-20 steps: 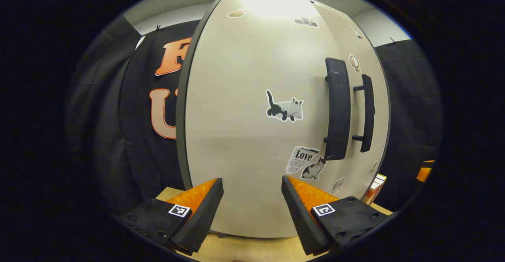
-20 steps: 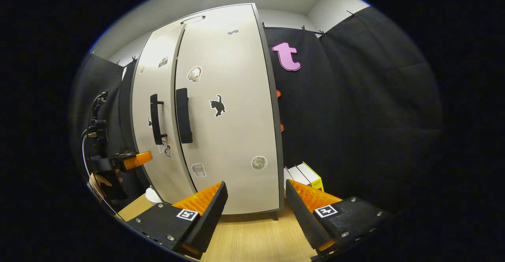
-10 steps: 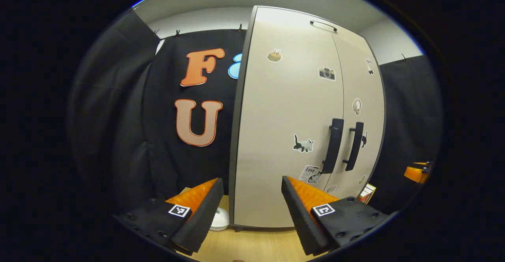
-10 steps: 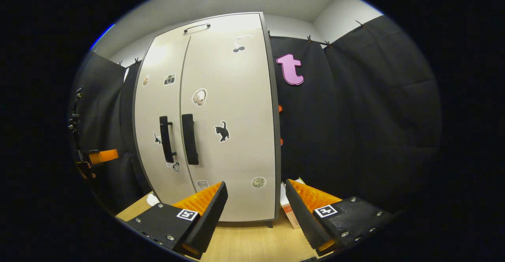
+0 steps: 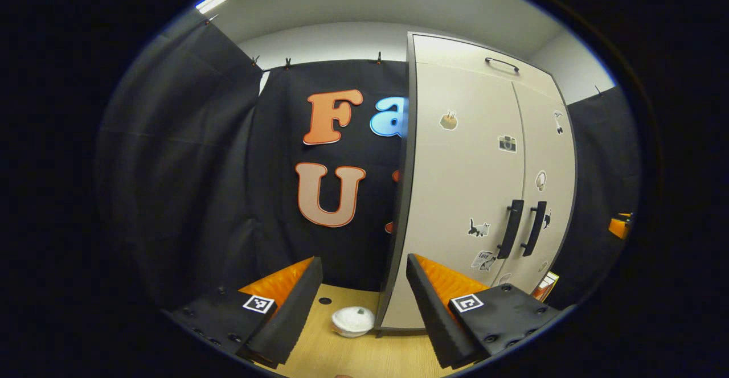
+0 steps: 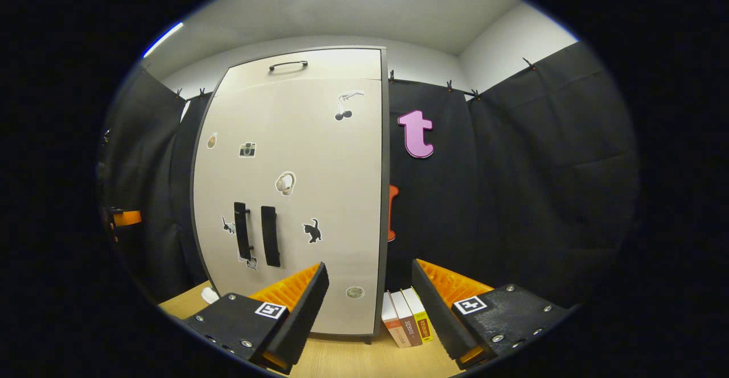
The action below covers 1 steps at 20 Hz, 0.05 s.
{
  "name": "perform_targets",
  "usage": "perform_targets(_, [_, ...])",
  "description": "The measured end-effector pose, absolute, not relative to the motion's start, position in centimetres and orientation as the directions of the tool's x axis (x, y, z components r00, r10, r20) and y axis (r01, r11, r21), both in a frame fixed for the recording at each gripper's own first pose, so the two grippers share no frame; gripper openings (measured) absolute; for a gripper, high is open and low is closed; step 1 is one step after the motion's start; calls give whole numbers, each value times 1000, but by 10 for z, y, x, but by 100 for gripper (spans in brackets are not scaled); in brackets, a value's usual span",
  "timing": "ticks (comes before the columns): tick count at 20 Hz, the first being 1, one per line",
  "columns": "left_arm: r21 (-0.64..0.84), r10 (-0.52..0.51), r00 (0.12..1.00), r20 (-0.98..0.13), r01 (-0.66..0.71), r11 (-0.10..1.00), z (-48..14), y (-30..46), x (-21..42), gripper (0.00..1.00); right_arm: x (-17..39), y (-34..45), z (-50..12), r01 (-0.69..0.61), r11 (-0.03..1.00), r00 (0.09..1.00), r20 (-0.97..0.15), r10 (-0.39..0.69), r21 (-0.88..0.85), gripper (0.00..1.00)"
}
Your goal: Grab one shoe with the right hand and put it into the shoe cabinet, grab the other shoe with the left hand and put it into the shoe cabinet; then close the right door with the right hand and the left door with the left hand.
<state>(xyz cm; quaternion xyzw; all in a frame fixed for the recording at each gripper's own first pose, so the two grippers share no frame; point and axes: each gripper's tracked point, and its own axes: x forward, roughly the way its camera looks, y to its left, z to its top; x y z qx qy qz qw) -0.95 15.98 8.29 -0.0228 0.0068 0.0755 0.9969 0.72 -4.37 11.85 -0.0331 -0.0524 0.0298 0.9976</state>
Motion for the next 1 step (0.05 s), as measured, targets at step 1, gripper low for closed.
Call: perform_targets(1, [-46, 157, 988, -10, -157, 987, 87, 163, -11, 97, 6, -45, 119, -53, 996, 993, 102, 60, -73, 91])
